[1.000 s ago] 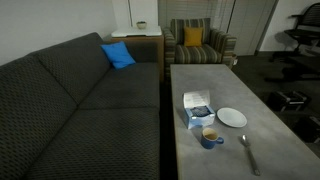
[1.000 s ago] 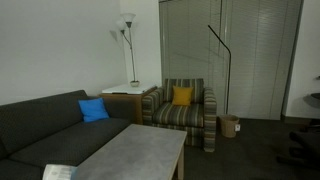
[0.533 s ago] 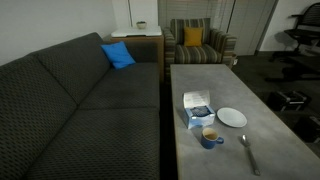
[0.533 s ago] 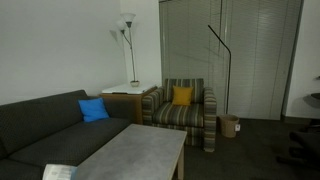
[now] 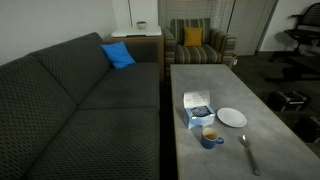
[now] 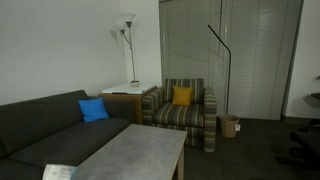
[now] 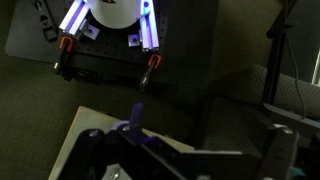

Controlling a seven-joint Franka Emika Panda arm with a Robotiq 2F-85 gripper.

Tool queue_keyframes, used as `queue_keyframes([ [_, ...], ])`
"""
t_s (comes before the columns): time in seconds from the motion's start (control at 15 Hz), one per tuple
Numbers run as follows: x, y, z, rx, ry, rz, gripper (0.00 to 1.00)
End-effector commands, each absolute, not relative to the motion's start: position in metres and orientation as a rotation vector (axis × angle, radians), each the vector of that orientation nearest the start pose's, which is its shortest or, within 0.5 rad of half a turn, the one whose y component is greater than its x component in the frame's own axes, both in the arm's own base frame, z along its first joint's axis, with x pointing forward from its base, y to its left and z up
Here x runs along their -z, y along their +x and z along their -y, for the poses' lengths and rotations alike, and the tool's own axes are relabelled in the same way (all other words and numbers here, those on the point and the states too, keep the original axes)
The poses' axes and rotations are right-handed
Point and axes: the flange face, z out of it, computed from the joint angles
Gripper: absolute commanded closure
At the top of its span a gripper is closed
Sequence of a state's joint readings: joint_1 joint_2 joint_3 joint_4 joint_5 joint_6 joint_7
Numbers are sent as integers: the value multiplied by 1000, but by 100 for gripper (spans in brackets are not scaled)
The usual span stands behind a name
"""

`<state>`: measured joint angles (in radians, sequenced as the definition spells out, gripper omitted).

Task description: Pick up the blue mug and put it on the plate

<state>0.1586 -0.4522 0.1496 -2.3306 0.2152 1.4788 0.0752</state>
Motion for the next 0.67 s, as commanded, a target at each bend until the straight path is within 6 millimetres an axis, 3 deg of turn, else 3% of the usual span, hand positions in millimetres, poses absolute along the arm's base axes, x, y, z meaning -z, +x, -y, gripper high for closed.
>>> queue_keyframes([
  [0.0, -482, 343, -139, -648, -2985, 274, 0],
  [0.13, -483, 344, -140, -650, -2985, 277, 0],
  [0.6, -469, 355, -153, -380, -3139, 788, 0],
])
